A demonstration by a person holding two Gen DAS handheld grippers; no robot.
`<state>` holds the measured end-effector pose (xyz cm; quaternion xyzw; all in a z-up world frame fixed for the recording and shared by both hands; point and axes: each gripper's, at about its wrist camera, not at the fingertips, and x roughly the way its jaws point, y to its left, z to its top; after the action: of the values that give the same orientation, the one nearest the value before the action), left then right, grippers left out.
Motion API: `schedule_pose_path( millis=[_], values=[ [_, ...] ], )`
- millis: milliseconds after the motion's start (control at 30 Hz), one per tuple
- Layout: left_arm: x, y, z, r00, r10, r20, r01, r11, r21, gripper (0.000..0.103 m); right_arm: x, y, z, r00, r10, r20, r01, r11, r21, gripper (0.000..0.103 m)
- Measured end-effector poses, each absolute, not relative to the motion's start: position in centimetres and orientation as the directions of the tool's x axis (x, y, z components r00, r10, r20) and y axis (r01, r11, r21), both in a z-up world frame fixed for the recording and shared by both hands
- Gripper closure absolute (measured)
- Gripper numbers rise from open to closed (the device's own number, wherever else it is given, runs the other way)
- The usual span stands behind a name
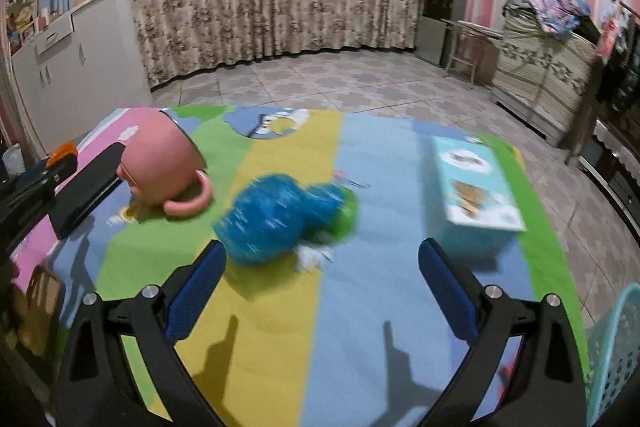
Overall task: Collect trash
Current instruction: 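Grasp the orange lid with the left tool while the right tool grasps the blue bag, then carry the orange lid in the left tool and blue bag in the right tool to the basket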
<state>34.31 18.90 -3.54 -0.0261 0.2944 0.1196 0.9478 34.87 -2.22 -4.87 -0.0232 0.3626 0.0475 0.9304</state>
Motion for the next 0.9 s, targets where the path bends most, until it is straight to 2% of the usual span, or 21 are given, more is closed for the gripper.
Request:
schedule_pose_path(
  millis=[67, 133, 200, 233, 300, 400, 567, 900],
  values=[
    [34.4, 19.2, -3.6, 0.797, 0.211, -0.565, -0.247, 0.969, 0.013, 0.064, 36.2, -1.2, -5.4, 0.719, 0.074, -0.691, -0.115, 0.993, -0.013, 0.009],
    [34.4, 19.6, -3.7, 0.795, 0.228, -0.562, -0.263, 0.965, 0.019, 0.064, 36.9, -0.6, -5.8, 0.709, 0.075, -0.701, -0.123, 0.992, -0.019, 0.015],
    [34.5, 19.9, -3.8, 0.792, 0.223, -0.568, -0.268, 0.963, 0.004, 0.064, 37.4, -0.3, -6.2, 0.689, 0.105, -0.717, -0.147, 0.989, 0.004, 0.038],
    [34.4, 20.0, -3.9, 0.791, 0.218, -0.571, -0.269, 0.963, -0.004, 0.064, 37.5, -0.2, -6.4, 0.679, 0.122, -0.724, -0.158, 0.987, 0.019, 0.042],
    [34.5, 20.3, -4.0, 0.793, 0.214, -0.571, -0.268, 0.963, -0.010, 0.064, 37.5, 0.0, -6.6, 0.667, 0.148, -0.730, -0.178, 0.983, 0.037, 0.057],
    [34.4, 20.1, -4.0, 0.796, 0.221, -0.564, -0.266, 0.964, 0.001, 0.064, 37.0, 0.0, -6.7, 0.668, 0.152, -0.729, -0.200, 0.980, 0.022, 0.070],
    [34.4, 20.0, -4.3, 0.795, 0.216, -0.567, -0.256, 0.967, 0.010, 0.064, 35.7, -0.6, -5.6, 0.698, 0.146, -0.701, -0.203, 0.979, 0.002, 0.078],
    [33.9, 17.9, -4.1, 0.810, 0.206, -0.549, -0.211, 0.976, 0.055, 0.064, 29.2, -6.4, -1.1, 0.761, 0.141, -0.633, -0.149, 0.988, 0.040, 0.078]
  ],
)
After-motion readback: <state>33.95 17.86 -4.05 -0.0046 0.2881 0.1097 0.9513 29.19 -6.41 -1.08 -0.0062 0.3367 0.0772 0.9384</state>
